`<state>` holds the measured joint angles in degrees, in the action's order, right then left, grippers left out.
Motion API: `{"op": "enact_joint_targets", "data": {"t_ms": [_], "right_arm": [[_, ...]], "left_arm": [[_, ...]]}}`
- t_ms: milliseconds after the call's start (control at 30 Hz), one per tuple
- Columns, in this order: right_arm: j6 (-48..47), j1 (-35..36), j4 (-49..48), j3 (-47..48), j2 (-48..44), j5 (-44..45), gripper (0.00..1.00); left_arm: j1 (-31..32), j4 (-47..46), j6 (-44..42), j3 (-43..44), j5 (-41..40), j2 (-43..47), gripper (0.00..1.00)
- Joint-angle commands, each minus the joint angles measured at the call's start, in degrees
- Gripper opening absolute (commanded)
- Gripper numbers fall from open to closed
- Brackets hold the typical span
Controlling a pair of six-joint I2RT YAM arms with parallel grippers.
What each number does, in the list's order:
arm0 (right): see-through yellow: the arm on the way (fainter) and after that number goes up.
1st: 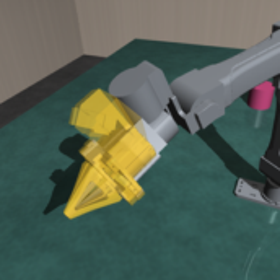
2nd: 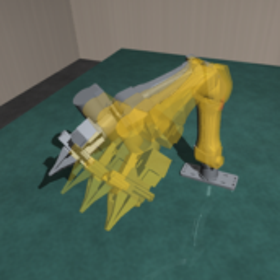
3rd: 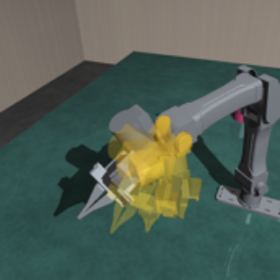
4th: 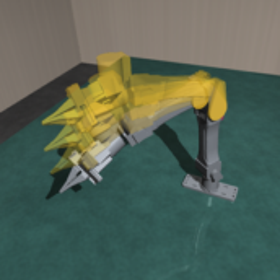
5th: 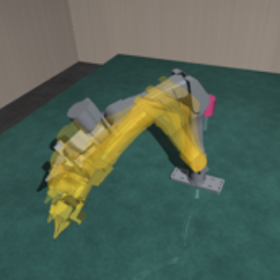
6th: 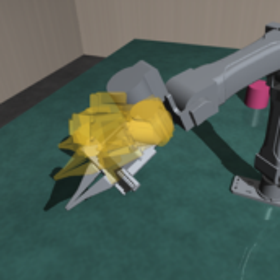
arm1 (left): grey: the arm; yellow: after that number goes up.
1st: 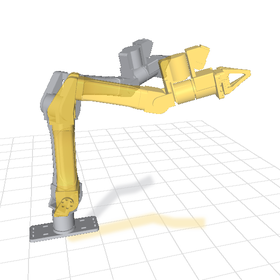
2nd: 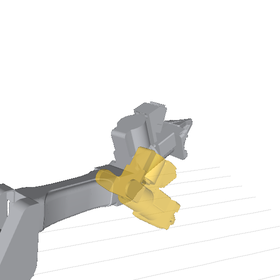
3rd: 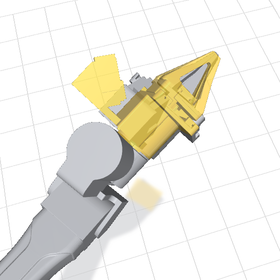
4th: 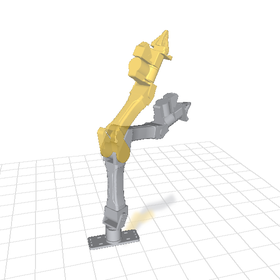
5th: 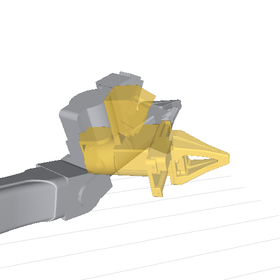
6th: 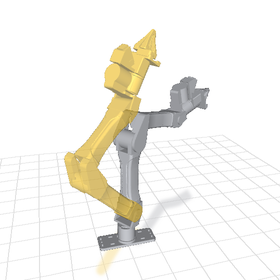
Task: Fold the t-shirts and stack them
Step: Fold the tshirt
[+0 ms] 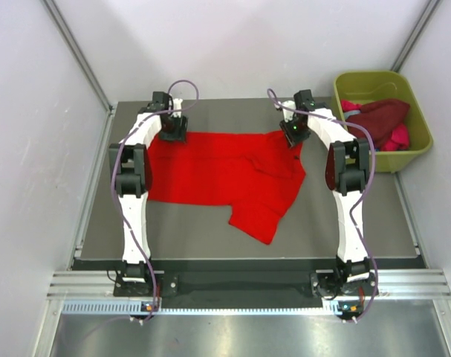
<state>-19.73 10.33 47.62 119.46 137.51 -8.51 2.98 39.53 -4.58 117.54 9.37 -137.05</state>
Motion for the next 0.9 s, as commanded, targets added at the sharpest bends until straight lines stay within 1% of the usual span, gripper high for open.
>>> {"op": "enact_joint_targets", "data": {"t_ms": [0, 267, 333, 367, 433, 467, 500, 533, 567, 633, 667, 733, 767, 800, 833, 867], "right_arm": [[-0.8, -1.5, -3.5, 2.2, 3.7, 4.6, 0.33], [-1.6, -1.4, -4.8, 6.1, 5.0, 4.9, 0.33], [-1.6, -1.2, -4.7, 6.9, 3.7, 4.6, 0.33], [-1.8, -1.2, -4.8, 6.8, 1.5, 4.9, 0.33], [-1.8, -0.7, -5.9, 5.2, -2.0, 5.6, 0.34], [-2.0, -0.4, -6.5, 4.3, -5.7, 6.7, 0.34], [-2.0, 0.1, -7.3, 2.2, -7.8, 6.8, 0.35], [-2.0, 0.4, -7.8, 1.1, -9.9, 6.9, 0.35], [-1.8, 0.7, -8.3, -0.2, -13.9, 6.9, 0.35], [-1.5, 1.5, -8.6, -3.7, -17.8, 6.5, 0.36], [-1.0, 1.9, -8.1, -4.8, -21.2, 5.0, 0.36], [0.2, 2.9, -5.8, -9.7, -25.1, 2.5, 0.36], [0.5, 3.6, -5.5, -14.8, -29.2, 1.7, 0.36], [0.1, 5.1, -5.1, -17.9, -31.4, 1.4, 0.36], [-1.5, 6.2, -5.0, -21.2, -35.7, 1.2, 0.36], [-2.7, 8.1, -5.8, -28.3, -37.7, 1.0, 0.35]], "left_arm": [[-0.5, -0.7, -0.3, 2.8, -1.8, -4.5, 0.67], [-0.4, -1.4, -0.7, 7.0, -2.4, -5.2, 0.68], [-0.4, -1.5, -1.3, 7.6, -0.2, -2.8, 0.68], [-0.4, -1.6, -1.5, 7.5, 1.5, -1.4, 0.68], [-0.7, -2.8, -0.6, 6.2, 2.0, 4.1, 0.74], [-0.9, -5.1, 1.0, 4.9, 1.5, 6.3, 0.76], [-1.0, -6.7, 2.0, 3.3, 0.1, 11.0, 0.79], [-1.7, -7.9, 2.7, 0.0, -0.2, 13.2, 0.83], [-2.0, -9.3, 3.5, -1.6, -0.7, 16.9, 0.84], [-2.5, -8.9, 4.1, -5.4, -3.8, 19.7, 0.84], [-2.5, -7.4, 4.1, -6.6, -4.4, 22.3, 0.83], [-4.8, -4.6, 4.4, -10.7, -6.3, 25.0, 0.83], [-5.0, -3.3, 4.5, -12.5, -5.9, 27.9, 0.82], [-5.1, -0.8, 4.5, -16.5, -6.3, 29.4, 0.81], [-5.1, 0.0, 4.5, -18.8, -6.1, 31.0, 0.80], [-5.2, 0.6, 4.4, -21.0, -5.6, 33.7, 0.78]]}}
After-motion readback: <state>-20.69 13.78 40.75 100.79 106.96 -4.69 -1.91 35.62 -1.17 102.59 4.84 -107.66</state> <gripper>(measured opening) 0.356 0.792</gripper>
